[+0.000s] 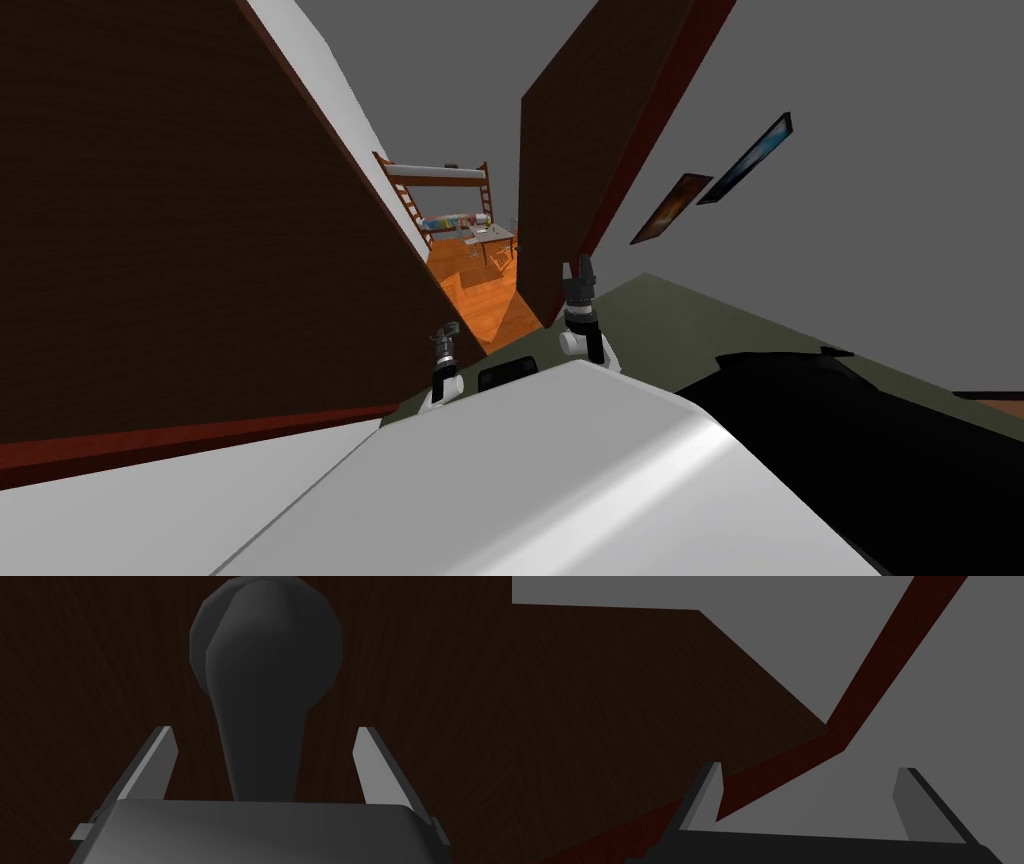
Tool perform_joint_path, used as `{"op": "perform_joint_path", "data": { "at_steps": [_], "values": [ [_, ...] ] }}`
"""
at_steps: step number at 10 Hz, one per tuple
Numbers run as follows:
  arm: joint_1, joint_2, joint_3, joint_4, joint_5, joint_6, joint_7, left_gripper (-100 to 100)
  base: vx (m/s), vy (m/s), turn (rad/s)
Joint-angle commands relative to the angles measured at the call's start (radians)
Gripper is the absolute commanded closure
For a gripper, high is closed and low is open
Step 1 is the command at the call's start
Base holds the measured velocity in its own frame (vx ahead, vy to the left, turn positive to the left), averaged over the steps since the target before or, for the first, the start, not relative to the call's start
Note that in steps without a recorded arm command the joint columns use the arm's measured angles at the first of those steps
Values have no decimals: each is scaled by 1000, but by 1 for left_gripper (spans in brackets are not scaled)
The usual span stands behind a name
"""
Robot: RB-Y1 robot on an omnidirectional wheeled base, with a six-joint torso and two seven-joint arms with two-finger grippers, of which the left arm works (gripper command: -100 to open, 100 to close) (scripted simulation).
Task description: Push the door open
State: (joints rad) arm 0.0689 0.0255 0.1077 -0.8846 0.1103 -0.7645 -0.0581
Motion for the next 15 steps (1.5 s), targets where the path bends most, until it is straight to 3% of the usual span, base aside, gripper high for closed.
{"op": "perform_joint_path", "data": {
  "at_steps": [1, 6, 7, 15],
  "values": [
    [1, 1, 0, -1, 0, 1, 0, 100, -9, -1, 6],
    [1, 1, 0, -1, 0, 1, 0, 100, -8, -2, -3],
    [-4, 12, 13, -1, 6, 4, -3, 100, 108, -10, 24],
    [-8, 43, 82, 4, 43, 8, -23, 100, 192, -19, 40]
  ]
}}
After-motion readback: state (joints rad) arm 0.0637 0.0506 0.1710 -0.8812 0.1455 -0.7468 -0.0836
